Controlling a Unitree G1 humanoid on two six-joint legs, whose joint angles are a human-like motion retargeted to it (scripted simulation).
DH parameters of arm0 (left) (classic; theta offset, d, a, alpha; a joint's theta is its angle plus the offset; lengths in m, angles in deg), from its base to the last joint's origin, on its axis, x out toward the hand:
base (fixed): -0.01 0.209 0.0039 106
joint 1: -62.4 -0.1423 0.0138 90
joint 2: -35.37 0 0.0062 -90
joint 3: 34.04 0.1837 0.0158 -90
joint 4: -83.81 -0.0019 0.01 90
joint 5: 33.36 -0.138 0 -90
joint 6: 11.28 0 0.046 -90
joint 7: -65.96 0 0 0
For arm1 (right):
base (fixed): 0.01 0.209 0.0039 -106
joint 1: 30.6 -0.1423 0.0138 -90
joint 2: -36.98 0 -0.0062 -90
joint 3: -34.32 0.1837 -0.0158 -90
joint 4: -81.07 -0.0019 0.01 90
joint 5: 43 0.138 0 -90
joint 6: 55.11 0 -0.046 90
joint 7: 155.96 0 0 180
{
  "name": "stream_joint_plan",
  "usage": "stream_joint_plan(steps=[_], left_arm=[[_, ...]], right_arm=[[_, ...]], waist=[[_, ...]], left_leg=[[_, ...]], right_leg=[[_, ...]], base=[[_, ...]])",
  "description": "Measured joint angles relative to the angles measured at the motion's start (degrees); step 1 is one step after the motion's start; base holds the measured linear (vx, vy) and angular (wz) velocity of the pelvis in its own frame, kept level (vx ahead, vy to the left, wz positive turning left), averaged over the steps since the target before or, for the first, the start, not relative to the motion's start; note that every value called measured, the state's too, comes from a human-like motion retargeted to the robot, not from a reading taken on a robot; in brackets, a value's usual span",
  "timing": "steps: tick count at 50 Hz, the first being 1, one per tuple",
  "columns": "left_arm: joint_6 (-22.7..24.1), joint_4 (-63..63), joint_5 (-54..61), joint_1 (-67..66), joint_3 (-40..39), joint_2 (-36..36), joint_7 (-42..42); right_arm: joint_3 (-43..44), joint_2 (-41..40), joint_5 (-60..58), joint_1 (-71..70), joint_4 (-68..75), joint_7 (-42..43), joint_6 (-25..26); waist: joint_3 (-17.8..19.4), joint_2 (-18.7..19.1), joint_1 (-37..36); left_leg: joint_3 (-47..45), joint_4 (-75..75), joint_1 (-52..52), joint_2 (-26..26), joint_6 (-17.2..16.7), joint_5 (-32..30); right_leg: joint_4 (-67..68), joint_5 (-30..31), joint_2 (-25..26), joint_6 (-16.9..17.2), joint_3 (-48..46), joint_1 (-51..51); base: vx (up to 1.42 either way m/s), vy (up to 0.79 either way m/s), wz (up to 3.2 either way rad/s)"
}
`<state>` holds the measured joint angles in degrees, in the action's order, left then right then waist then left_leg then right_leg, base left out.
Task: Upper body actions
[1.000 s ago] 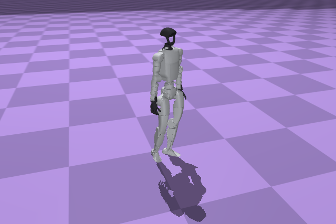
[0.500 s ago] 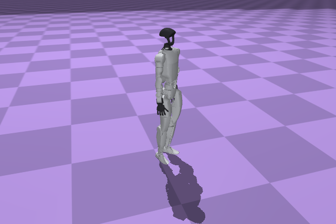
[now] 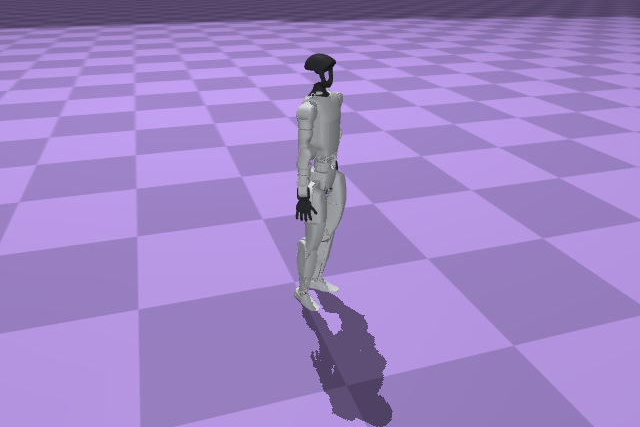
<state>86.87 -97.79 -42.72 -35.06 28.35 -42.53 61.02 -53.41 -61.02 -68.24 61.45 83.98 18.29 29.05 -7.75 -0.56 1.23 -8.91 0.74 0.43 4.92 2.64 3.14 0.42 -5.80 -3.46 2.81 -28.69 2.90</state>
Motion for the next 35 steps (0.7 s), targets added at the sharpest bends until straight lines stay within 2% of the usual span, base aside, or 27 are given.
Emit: stream_joint_plan(steps=[35], left_arm=[[0.0, -0.6, -1.1, 0.4, 0.3, -0.7, -0.2]], right_arm=[[-0.5, 0.0, 1.2, -0.3, -1.2, -1.1, -0.5]], waist=[[-0.9, 0.3, -0.4]], left_leg=[[0.0, -0.1, -0.3, 0.7, 0.7, 0.2]], right_leg=[[0.6, -0.1, -1.1, 0.9, -0.4, -0.3]], base=[[0.00, 0.00, 0.00]])
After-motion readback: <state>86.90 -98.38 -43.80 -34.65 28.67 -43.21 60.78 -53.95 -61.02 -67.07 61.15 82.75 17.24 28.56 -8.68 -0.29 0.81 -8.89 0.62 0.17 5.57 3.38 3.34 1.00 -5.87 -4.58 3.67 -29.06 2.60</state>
